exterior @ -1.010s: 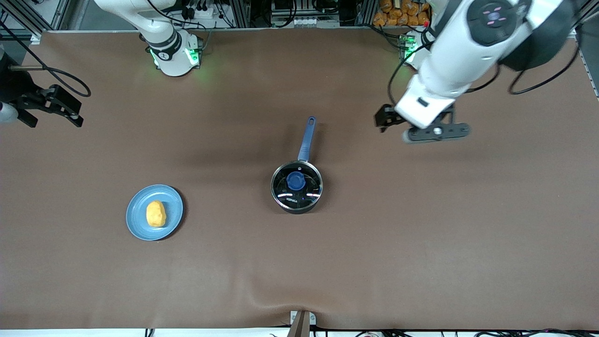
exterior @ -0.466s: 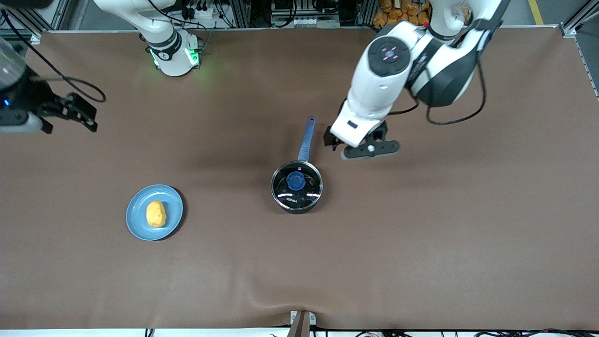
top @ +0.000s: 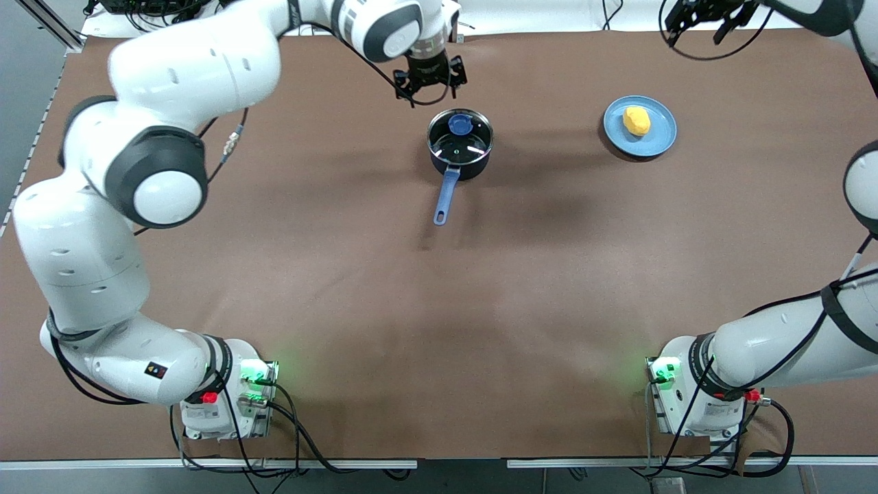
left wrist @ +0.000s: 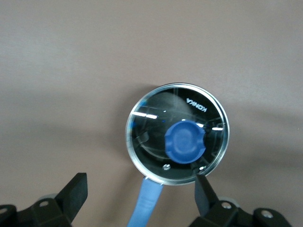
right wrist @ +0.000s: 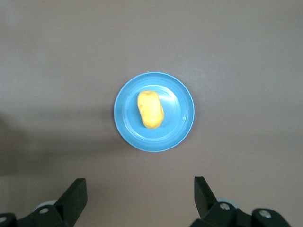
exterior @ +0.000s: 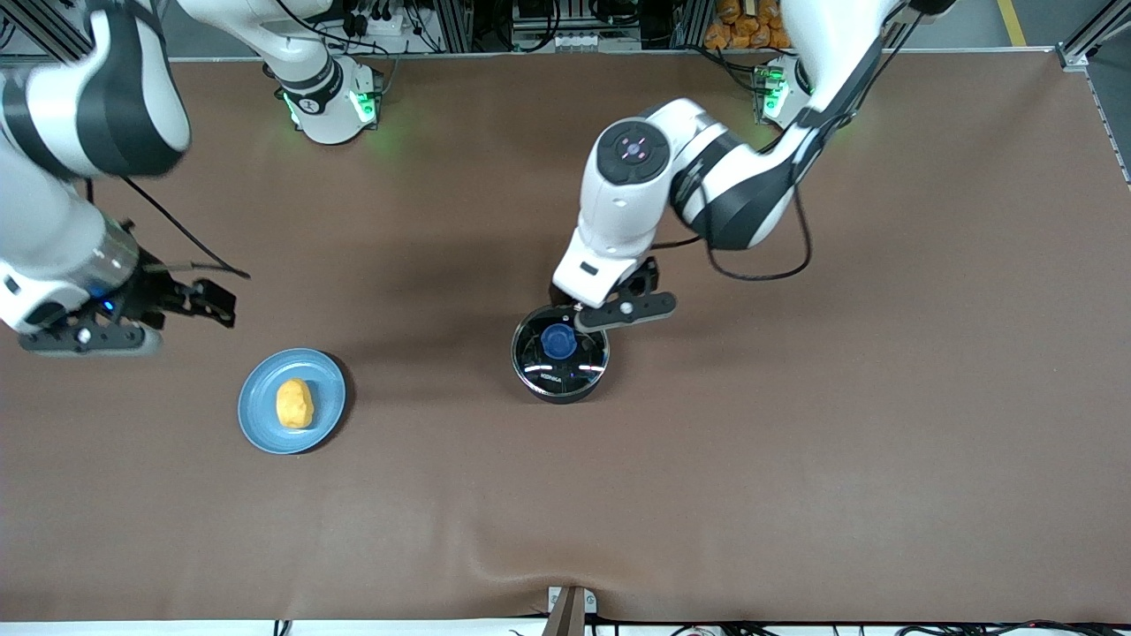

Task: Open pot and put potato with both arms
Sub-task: 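Grasp the blue knob with the left gripper while the right gripper grasps the potato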

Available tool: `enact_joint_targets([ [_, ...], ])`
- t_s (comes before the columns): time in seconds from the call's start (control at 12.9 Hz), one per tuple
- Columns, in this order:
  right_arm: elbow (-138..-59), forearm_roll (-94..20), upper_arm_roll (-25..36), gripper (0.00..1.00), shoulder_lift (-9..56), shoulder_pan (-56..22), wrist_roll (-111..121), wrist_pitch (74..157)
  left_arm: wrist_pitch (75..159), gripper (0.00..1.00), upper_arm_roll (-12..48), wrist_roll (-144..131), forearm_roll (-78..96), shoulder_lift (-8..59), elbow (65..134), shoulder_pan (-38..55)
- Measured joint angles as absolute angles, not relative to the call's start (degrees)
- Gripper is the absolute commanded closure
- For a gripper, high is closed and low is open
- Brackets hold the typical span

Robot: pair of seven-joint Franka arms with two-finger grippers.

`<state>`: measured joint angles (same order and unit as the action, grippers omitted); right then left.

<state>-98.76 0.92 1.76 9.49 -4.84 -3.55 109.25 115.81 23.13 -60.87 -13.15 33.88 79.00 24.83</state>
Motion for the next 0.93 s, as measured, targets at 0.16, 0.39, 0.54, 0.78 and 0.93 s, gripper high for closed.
enact_joint_targets([
  [0.16,-99.5,-1.3,1.9,0.0,13.1,-3.1,-3.5,112.2,117.0,0.0,20.4,-61.1,-13.2,35.8,78.0,27.5],
  [0.39,-99.8,-2.1,1.9,0.0,19.3,-2.0,-3.5,117.8,121.4,0.0,18.8,-64.5,-13.2,37.7,77.5,29.7],
  [0.54,-100.0,-2.2,1.7,0.0,23.6,-2.1,-3.5,121.8,123.9,0.0,17.6,-65.4,-13.2,39.2,77.3,31.1],
  [0.78,-100.6,-2.2,1.5,0.0,29.2,-2.1,-2.3,128.8,127.4,0.0,14.3,-65.4,-13.2,41.1,76.9,33.8],
  [0.93,-102.5,-2.2,1.4,0.0,31.2,-2.1,-0.7,134.0,128.2,0.0,13.5,-65.4,-13.2,42.0,76.8,34.6],
])
